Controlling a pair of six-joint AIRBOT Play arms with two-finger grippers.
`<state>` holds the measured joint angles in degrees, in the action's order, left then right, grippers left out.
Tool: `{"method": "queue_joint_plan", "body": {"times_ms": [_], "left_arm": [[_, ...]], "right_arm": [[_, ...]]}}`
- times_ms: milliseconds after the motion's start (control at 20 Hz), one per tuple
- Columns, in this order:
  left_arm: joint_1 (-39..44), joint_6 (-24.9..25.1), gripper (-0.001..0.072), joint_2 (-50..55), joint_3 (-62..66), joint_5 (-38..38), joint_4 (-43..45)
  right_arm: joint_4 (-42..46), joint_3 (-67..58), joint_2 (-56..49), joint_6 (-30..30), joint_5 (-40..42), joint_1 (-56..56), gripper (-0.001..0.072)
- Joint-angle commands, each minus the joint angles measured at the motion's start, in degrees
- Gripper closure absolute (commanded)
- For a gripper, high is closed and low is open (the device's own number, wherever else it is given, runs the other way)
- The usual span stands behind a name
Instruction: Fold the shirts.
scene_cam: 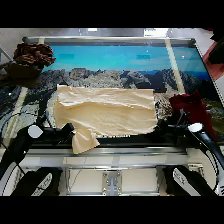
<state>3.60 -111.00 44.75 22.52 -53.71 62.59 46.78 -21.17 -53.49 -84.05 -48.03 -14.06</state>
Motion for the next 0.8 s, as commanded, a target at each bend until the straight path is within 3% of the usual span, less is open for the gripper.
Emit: {"method": "queue_joint_plan", "body": {"times_ms": [0,250,400,600,750], "left_arm": [[0.0,1.2,0.0699,-0.2,4.2,0.2,0.0],[0.0,6.1,0.0699,-4.9,18.4,-6.3,0.5],[0.0,6.4,0.0701,-8.8,23.8,-2.6,4.6],[0.0,8.0,0.0702,-4.6,27.2,-0.3,7.3],[0.0,9.1,0.0702,3.8,27.6,7.3,8.0]], "right_arm": [[-3.3,-3.9,3.7,3.1,-2.8,0.0,0.0677],[5.6,-13.8,15.6,-3.3,-12.1,-0.2,0.0677],[5.5,-18.9,18.3,-3.4,-10.5,-0.1,0.0678],[4.3,-24.9,12.2,-1.1,-3.5,-0.1,0.0679],[-0.7,-29.1,2.2,4.1,2.6,1.2,0.0679]]}}
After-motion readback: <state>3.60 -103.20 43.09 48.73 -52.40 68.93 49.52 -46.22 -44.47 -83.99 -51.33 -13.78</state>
